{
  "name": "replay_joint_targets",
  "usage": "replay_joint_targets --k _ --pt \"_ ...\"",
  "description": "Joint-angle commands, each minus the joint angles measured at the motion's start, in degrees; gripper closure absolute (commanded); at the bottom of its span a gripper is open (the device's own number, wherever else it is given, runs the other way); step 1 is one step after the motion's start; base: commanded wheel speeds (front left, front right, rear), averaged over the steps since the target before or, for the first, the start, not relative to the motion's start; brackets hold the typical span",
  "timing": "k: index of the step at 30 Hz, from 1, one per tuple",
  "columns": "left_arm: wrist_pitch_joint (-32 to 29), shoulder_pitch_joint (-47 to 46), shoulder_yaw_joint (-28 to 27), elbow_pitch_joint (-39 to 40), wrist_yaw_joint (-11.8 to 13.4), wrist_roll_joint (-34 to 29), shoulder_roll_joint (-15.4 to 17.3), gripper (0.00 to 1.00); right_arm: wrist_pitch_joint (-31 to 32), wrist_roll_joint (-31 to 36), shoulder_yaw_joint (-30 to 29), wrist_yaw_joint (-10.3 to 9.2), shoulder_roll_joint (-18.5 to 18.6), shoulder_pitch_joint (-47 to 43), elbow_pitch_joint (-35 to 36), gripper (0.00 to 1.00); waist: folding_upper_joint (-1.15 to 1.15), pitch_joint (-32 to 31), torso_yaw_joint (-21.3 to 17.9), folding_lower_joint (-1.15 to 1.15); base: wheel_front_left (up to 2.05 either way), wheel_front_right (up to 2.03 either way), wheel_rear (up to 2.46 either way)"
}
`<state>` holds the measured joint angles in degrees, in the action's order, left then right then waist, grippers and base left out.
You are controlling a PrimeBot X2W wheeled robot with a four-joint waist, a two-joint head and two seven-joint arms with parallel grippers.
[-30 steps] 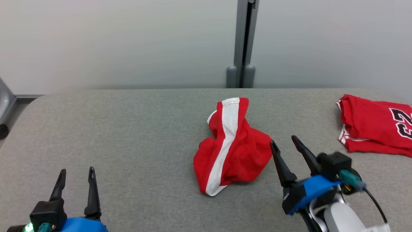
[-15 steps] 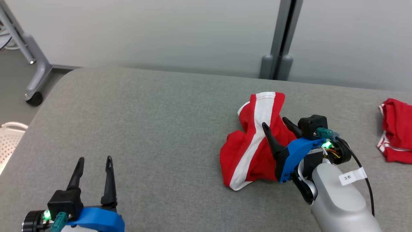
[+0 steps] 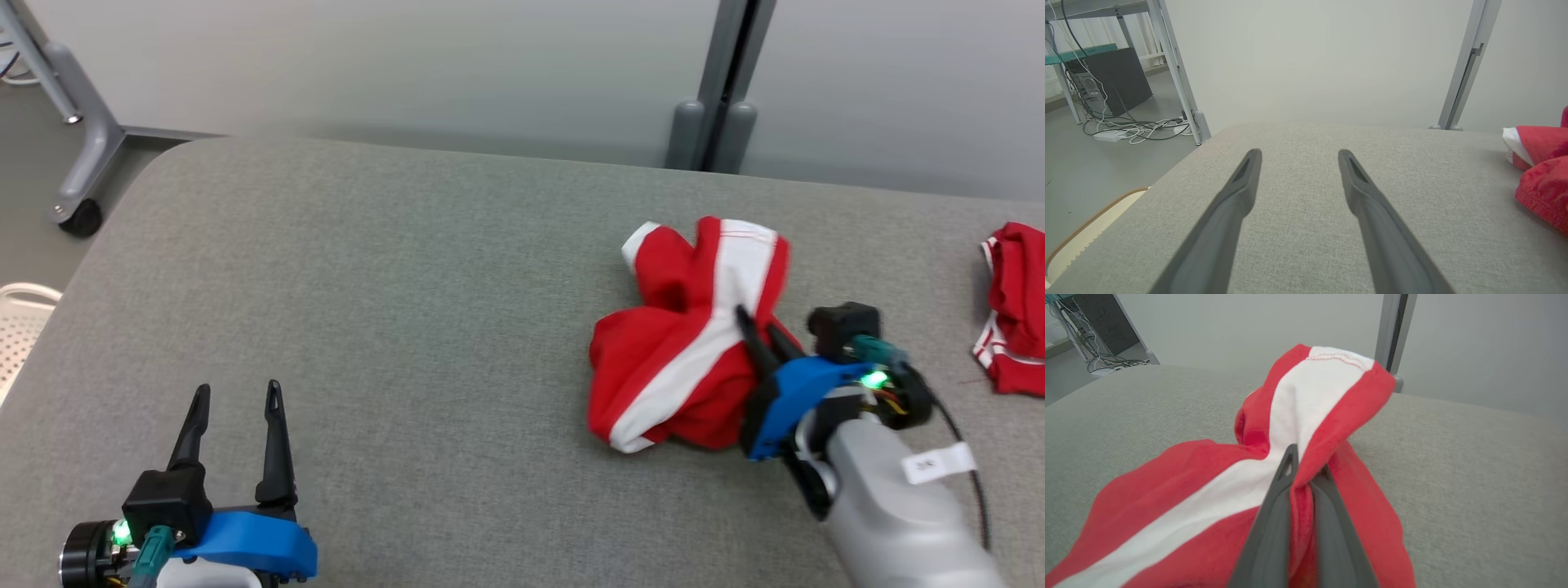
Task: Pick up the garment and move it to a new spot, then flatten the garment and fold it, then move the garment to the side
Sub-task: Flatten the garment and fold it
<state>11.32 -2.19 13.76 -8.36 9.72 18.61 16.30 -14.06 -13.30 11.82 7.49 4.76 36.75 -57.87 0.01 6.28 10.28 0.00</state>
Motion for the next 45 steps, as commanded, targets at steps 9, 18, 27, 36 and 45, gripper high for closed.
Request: replay_joint_targets --k 9,18,27,36,45 --pt "1.5 0.8 -0.8 0.4 1.1 0.3 0.1 0.00 -1.2 -1.4 -5.6 0.01 9.7 -7.7 11.5 1.00 -0.01 -0.8 -3.8 0.00 0.00 0.00 0.00" --pt "1.9 0.6 -0.5 1.0 1.5 0.6 -0.3 0.00 -0.3 -0.3 -2.1 0.01 9.7 -10.9 27.4 1.00 -0.01 -0.8 -5.0 0.00 0.00 0.00 0.00" --pt "2.6 -0.9 0.5 -0.4 0.6 1.1 -1.2 0.00 5.2 0.2 18.6 0.01 4.6 -8.6 31.8 1.00 -0.01 -0.7 -2.0 0.00 0.00 0.00 0.00" --pt "3.2 -1.4 0.8 -2.0 0.4 1.6 -2.2 0.00 3.2 -3.1 37.8 0.00 -1.0 -7.3 23.5 1.00 -0.01 0.3 0.2 0.00 0.00 0.00 0.00" --pt "3.5 -1.0 -0.1 -2.8 0.8 1.9 -2.0 0.00 -0.9 -6.4 39.1 0.01 -1.8 -5.5 22.2 0.00 -0.01 -0.2 -2.1 0.00 0.00 0.00 0.00"
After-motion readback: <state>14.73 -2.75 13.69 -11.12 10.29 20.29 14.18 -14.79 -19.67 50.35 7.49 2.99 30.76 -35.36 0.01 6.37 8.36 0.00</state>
